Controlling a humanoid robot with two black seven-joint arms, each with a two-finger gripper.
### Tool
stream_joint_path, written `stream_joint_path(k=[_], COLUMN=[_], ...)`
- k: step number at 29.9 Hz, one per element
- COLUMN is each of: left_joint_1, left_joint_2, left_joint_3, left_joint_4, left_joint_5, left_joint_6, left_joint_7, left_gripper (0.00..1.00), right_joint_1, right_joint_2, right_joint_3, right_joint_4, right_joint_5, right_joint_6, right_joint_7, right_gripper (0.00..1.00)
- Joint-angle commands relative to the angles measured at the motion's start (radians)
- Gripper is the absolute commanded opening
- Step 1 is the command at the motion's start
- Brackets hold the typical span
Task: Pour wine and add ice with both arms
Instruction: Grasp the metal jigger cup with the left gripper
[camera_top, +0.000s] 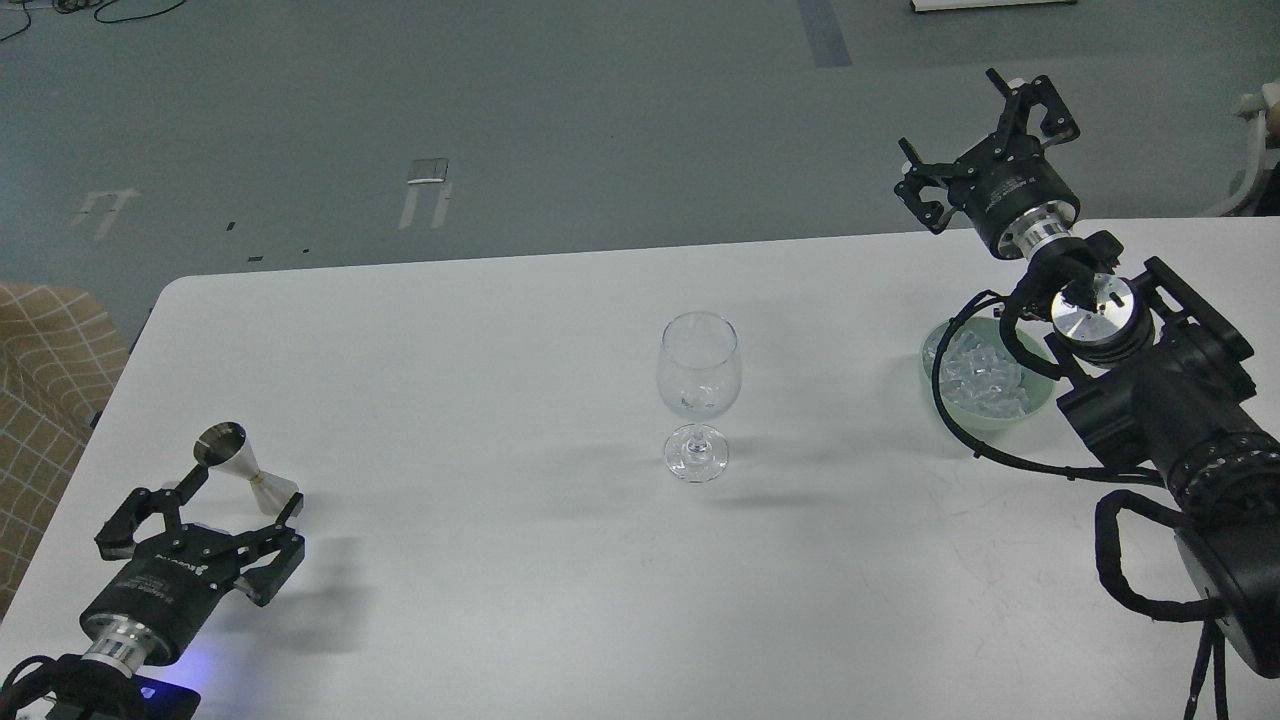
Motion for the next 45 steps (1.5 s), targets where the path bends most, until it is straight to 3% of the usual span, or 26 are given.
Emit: stream_joint_path(k=[1,16,34,42,44,45], left_joint_1=[0.0,-0.038,-0.172,-0.215,-0.215,-0.215], left_joint_2=[0.0,0.0,-0.004,-0.004,-0.004,-0.004], left_joint_3=[-0.001,-0.015,-0.015,-0.014,-0.014,-0.012], left_joint_4=[0.0,0.064,0.195,0.268,0.276,0.283], left_joint_5=[0.012,0.012,0.012,0.012,0.012,0.012], left_joint_6=[0.001,-0.001,-0.007,-0.047,-0.068,-0.071], left_joint_7=[-0.002,0.007,0.006,0.007,0.007,0.007], left_gripper=[0.98,0.97,0.91,0.75,0.56,0.52], right_joint_1=[0.0,0.0,-0.013,-0.02,-0.02,-0.02], right_joint_2=[0.0,0.0,-0.002,-0.002,-0.002,-0.002], right_joint_3=[0.0,0.0,-0.002,-0.002,-0.002,-0.002], right_joint_4=[0.0,0.0,-0.003,-0.004,-0.004,-0.004], right_joint_5=[0.0,0.0,-0.003,-0.005,-0.005,-0.005], right_joint_6=[0.0,0.0,0.0,0.0,-0.001,-0.001], right_joint_7=[0.001,-0.001,-0.001,-0.001,-0.001,-0.001], right_gripper=[1.0,1.0,1.0,1.0,1.0,1.0])
